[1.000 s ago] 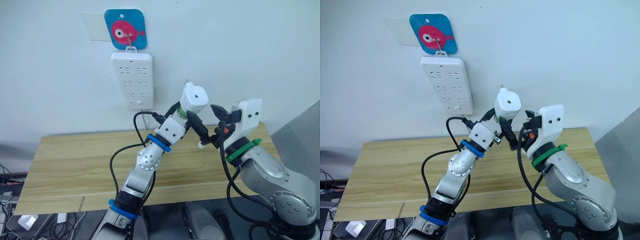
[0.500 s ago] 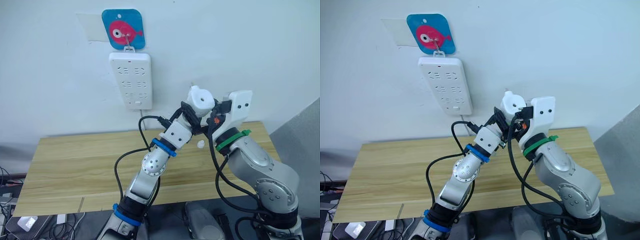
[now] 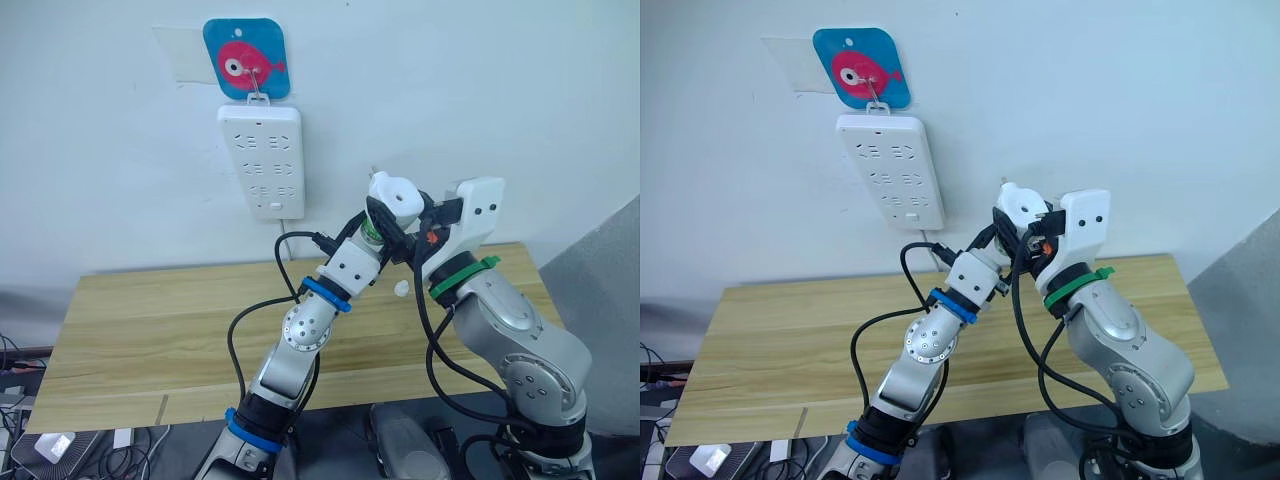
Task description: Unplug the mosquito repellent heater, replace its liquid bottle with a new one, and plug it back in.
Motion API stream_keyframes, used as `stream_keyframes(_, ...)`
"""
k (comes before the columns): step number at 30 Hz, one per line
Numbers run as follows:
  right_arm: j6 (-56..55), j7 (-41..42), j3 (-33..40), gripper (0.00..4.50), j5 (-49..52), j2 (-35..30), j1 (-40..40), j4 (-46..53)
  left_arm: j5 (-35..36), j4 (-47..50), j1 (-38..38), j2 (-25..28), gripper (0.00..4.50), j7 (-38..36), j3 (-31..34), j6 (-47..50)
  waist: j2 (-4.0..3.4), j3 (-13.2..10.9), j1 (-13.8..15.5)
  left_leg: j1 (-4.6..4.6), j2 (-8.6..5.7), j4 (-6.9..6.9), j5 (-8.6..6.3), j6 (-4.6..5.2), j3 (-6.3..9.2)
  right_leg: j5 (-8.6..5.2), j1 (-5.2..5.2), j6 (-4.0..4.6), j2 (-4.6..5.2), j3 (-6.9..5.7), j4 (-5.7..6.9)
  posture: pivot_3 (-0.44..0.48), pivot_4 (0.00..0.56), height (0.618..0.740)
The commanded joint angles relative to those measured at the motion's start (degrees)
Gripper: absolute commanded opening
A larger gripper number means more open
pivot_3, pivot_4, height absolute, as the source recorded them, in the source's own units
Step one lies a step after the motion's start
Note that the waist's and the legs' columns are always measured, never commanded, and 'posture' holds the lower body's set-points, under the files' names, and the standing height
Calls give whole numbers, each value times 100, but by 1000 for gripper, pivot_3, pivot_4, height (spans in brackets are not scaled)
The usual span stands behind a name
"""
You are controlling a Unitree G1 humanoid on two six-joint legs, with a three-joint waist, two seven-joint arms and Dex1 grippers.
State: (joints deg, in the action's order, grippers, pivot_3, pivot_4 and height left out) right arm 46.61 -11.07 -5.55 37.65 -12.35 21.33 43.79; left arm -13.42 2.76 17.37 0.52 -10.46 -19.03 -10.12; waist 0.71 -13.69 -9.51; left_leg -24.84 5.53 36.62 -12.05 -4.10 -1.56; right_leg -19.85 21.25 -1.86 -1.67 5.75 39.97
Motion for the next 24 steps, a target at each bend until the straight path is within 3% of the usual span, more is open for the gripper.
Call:
stream_keyframes(1, -108, 166, 78, 2961, -77, 65, 104, 108, 248, 394, -59, -70, 3237, -146, -65, -26, 0, 1, 0, 0, 0, 0, 0, 0, 0, 0, 0, 0, 0, -1, 0, -221, 193, 740)
stream_keyframes(4, -136, 309, 176, 2961, -136, 5, 127, 56, 749, 646, -201, 7, 4161, -562, -52, 219, -2, 5, 4, -2, 1, -1, 0, 0, 0, 0, 2, 0, 0, -1, 1, -201, 185, 740)
stream_keyframes(6, -190, 486, 268, 2961, -172, -109, 132, -12, 1179, 981, -352, 163, 4500, -918, 7, 483, -2, 6, 5, -2, 1, -1, 0, -1, 0, 0, 2, 0, 0, -2, 1, -191, 182, 740)
stream_keyframes(10, -279, 846, 424, 2961, -205, -284, 127, -147, 1926, 1692, -605, 583, 4500, -1425, 305, 1134, -3, 14, 17, -1, 1, 0, 1, -1, 2, 0, 2, 1, 0, -3, 4, -169, 175, 740)
stream_keyframes(17, -450, 1559, 485, 2961, -241, -539, 115, -340, 3309, 3005, -1120, 1863, 4500, -2055, 1481, 2385, -6, 33, 39, -1, 4, 0, 1, -2, 5, 0, 4, 1, 0, -6, 7, -118, 162, 740)
stream_keyframes(21, -511, 1949, 445, 2961, -228, -653, 110, -373, 4500, 3020, -931, 2874, 4500, -2459, 2802, 3238, -1, 35, 126, -1, 4, 2, 3, -5, 7, 0, 7, 1, 0, -8, 15, -98, 164, 740)
stream_keyframes(24, -497, 2091, 466, 2961, -195, -694, 79, -345, 4922, 2844, -744, 3333, 4500, -2608, 3216, 3611, 4, 39, 181, -1, 3, 4, 5, -9, 9, 0, 10, 1, 0, -10, 20, -89, 167, 740)
